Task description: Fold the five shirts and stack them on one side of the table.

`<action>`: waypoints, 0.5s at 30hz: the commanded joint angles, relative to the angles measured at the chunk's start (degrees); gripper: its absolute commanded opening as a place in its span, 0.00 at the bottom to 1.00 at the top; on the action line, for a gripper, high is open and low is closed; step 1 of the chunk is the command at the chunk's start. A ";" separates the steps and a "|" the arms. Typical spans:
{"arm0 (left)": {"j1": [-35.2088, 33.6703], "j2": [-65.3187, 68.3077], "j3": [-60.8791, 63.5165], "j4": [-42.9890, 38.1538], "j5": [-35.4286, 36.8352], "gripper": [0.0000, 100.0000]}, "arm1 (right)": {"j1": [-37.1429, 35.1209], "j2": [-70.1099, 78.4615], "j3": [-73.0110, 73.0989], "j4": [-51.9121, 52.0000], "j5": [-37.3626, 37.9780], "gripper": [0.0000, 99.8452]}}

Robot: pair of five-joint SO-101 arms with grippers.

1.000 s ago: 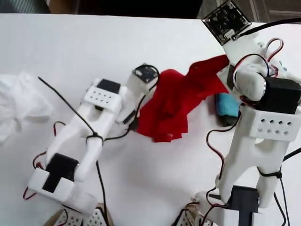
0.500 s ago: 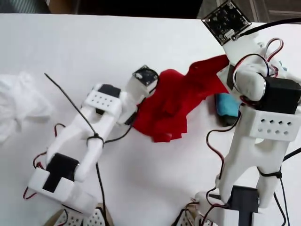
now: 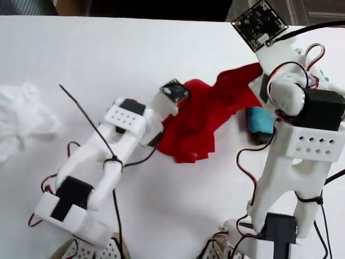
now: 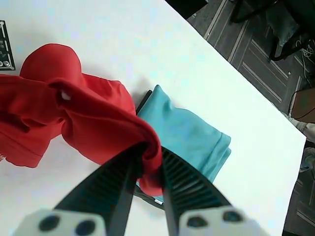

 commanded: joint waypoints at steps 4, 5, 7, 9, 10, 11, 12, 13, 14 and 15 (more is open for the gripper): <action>0.09 5.63 -0.84 -0.97 -0.09 0.10 | 0.57 -2.42 -0.18 -0.04 0.35 0.02; 0.09 6.42 -1.10 -1.41 0.00 0.11 | 0.57 -2.42 -0.18 -0.04 0.35 0.02; 0.09 7.03 -1.45 -1.76 0.00 0.11 | 0.57 -2.42 -0.18 -0.04 0.35 0.02; 0.18 6.95 -1.80 -1.93 0.00 0.10 | 0.57 -2.33 -0.18 0.04 0.35 0.02; 0.18 6.86 -2.24 -1.76 0.00 0.10 | 0.57 -2.33 -0.18 0.04 0.35 0.02; 0.18 6.86 -2.59 -1.76 0.00 0.08 | 0.57 -2.33 -0.18 0.04 0.35 0.02; 0.09 6.86 -3.12 -1.67 0.00 0.06 | 0.57 -2.42 -0.18 0.04 0.35 0.02; 0.00 6.86 -3.56 -1.67 0.00 0.03 | 0.57 -2.42 -0.18 0.13 0.35 0.02; 0.00 6.86 -3.91 -1.58 0.00 0.02 | 0.57 -2.42 -0.18 0.13 0.35 0.02; 0.00 6.86 -4.18 -1.58 0.09 0.03 | 0.57 -2.42 -0.18 0.13 0.35 0.02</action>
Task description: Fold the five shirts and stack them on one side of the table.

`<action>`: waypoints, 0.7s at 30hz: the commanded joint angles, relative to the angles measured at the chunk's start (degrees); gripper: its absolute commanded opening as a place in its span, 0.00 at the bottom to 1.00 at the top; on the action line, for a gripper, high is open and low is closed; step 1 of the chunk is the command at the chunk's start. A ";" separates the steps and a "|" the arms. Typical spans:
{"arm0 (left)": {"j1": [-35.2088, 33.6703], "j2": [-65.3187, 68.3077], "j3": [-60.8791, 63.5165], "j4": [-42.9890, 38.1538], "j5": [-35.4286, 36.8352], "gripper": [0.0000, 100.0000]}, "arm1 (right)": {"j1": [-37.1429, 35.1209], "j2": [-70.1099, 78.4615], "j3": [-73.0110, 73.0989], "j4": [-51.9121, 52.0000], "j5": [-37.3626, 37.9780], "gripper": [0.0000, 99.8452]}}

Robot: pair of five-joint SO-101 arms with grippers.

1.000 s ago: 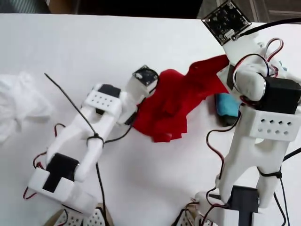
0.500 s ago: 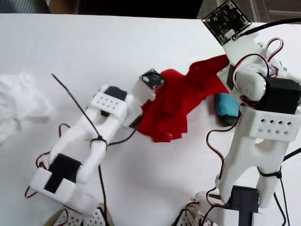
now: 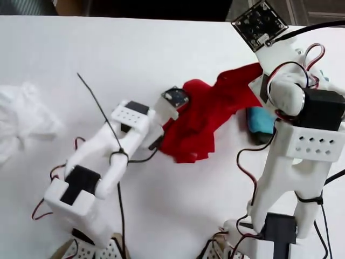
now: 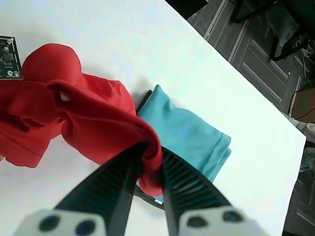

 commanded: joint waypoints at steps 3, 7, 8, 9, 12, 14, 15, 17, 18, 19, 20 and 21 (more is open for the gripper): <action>0.18 -0.35 -2.86 -0.35 0.09 0.03 | 0.57 -2.42 -0.18 0.13 0.35 0.02; 0.18 -0.35 -2.77 -0.35 0.09 0.06 | 0.57 -2.24 -0.18 0.13 0.35 0.02; 0.18 -0.35 -2.77 -0.26 0.09 0.08 | 0.57 -2.24 -0.18 0.13 0.35 0.02; 0.18 -0.35 -2.86 0.18 0.09 0.11 | 0.57 -2.24 -0.18 0.13 0.35 0.02; 0.35 -0.35 -3.56 1.85 0.09 0.17 | 0.57 -2.15 -0.18 0.13 0.35 0.02; 0.26 -0.35 -4.79 2.99 0.09 0.20 | 0.57 -2.15 -0.18 0.13 0.35 0.02; 0.09 -0.35 -5.58 3.34 0.09 0.20 | 0.57 -2.07 -0.18 0.13 0.35 0.02; 0.00 -0.35 -6.81 3.60 0.09 0.19 | 0.57 -2.07 -0.18 0.13 0.35 0.02; 0.00 -0.35 -7.25 3.60 0.09 0.19 | 0.57 -2.07 -0.18 0.13 0.35 0.02; 0.09 -0.35 -7.52 3.60 0.09 0.18 | 0.57 -2.15 -0.18 0.13 0.35 0.02; 0.18 -0.35 -7.52 3.43 0.09 0.17 | 0.57 -2.15 -0.18 0.13 0.35 0.02; 0.26 -0.26 -7.52 3.25 0.09 0.16 | 0.57 -2.24 -0.18 0.13 0.35 0.02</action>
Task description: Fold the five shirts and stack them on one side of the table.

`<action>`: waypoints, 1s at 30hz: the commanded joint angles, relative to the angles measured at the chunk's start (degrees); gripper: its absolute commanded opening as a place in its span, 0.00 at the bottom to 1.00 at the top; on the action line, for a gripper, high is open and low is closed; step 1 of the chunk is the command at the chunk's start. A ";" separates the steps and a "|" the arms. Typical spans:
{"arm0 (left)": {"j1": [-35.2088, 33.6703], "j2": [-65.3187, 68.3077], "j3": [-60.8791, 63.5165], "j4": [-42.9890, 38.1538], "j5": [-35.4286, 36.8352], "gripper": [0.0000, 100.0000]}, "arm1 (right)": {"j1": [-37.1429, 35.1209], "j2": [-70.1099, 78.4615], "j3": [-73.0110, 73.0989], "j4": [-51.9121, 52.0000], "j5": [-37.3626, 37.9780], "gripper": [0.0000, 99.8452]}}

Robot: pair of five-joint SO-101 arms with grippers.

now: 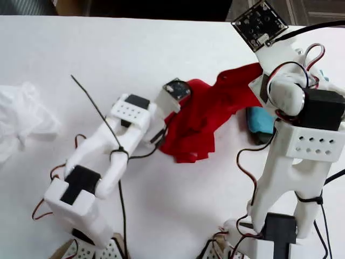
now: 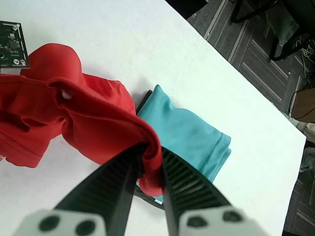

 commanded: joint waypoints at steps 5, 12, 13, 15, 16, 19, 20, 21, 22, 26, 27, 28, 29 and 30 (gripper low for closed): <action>0.09 0.09 -2.15 0.26 0.09 0.08 | 0.57 -2.42 0.88 0.13 0.35 0.02; 0.09 -0.26 -2.24 0.62 0.09 0.04 | 0.57 -2.51 4.22 -0.04 0.35 0.02; 0.09 -0.26 -2.15 0.62 0.09 0.04 | 0.57 -2.51 4.13 -0.04 0.35 0.02; 0.09 -0.26 -1.98 0.62 0.09 0.05 | 0.57 -2.51 4.04 -0.04 0.35 0.02; 0.09 -0.26 -1.89 0.62 0.09 0.06 | 0.57 -2.51 4.04 -0.04 0.35 0.02; 0.09 -0.09 -1.89 0.62 0.09 0.11 | 0.57 -2.51 4.04 -0.04 0.35 0.02; 0.09 0.00 -1.89 0.62 0.09 0.11 | 0.57 -2.51 4.04 -0.04 0.35 0.02; 0.09 0.09 -1.80 0.53 0.09 0.10 | 0.57 -2.51 4.04 -0.04 0.35 0.02; 0.09 0.09 -1.80 0.44 0.09 0.07 | 0.57 -2.51 4.04 -0.04 0.35 0.02; 0.00 0.00 -1.71 0.70 0.00 0.03 | 0.48 -2.51 3.96 -0.04 0.35 0.02; 0.00 -0.26 -1.71 1.05 -0.09 0.03 | 0.22 -2.51 3.96 -0.13 0.35 0.02; -0.44 -0.35 -2.33 2.11 -0.18 0.02 | 0.13 -2.51 3.87 -0.57 0.18 0.02; -1.32 -0.53 -3.12 3.34 -0.26 0.02 | 0.04 -2.51 3.87 -1.63 0.00 0.02; -2.37 -0.88 -4.62 4.92 -0.35 0.02 | 0.04 -2.59 3.78 -3.12 -0.09 0.02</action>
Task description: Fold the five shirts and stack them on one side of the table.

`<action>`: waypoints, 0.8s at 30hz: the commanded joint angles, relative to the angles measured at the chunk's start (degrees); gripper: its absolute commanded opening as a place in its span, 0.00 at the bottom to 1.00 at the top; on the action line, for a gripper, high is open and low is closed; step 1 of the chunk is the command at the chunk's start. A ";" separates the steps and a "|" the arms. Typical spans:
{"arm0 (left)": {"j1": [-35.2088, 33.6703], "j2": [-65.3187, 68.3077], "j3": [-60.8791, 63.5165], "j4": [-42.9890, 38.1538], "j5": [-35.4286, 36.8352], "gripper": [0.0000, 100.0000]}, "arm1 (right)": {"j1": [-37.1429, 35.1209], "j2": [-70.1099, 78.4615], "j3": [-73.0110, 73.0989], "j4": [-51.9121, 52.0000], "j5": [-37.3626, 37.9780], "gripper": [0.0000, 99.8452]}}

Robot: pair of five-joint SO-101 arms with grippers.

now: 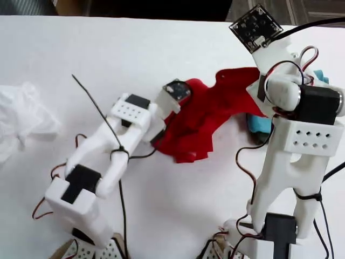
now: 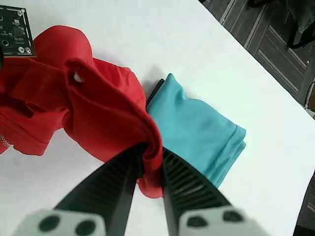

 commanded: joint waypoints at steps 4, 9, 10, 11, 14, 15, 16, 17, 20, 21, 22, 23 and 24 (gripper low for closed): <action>-8.26 -5.80 -12.79 12.84 -3.52 0.02 | 0.57 -2.59 -5.10 -8.48 -0.18 0.02; -13.98 -14.86 -27.12 24.88 -7.74 0.02 | 0.13 -2.51 -15.21 -11.03 -0.09 0.02; -14.59 -16.53 -29.93 27.25 -8.26 0.02 | 0.13 -2.51 -17.49 -11.12 -0.09 0.02; -15.03 -18.11 -32.57 29.54 -8.70 0.02 | 0.31 -2.51 -19.60 -11.03 -0.09 0.02; -16.09 -22.24 -40.04 35.69 -9.05 0.02 | 0.13 -2.86 -27.16 -9.19 0.09 0.02; -16.44 -23.47 -42.24 37.19 -9.05 0.02 | 0.13 -3.30 -29.54 -8.40 0.26 0.02; -16.88 -24.97 -43.82 37.89 -9.05 0.02 | 0.04 -3.82 -31.56 -7.96 0.35 0.02; -17.58 -26.55 -44.97 38.07 -9.05 0.02 | 0.04 -4.44 -33.32 -7.96 0.35 0.02; -20.31 -31.56 -46.29 38.07 -11.25 0.02 | 0.31 -6.46 -36.66 -7.96 0.44 0.02; -21.01 -33.23 -46.37 38.07 -12.04 0.02 | 0.40 -7.34 -37.01 -7.87 0.44 0.02; -21.89 -34.99 -46.37 38.07 -12.57 0.02 | 0.48 -8.31 -37.27 -7.43 0.44 0.02; -22.95 -36.75 -46.29 38.07 -13.01 0.02 | 0.31 -9.54 -37.36 -7.08 0.53 0.02; -23.91 -38.51 -46.29 38.07 -13.54 0.02 | 0.22 -10.77 -37.36 -6.73 0.53 0.02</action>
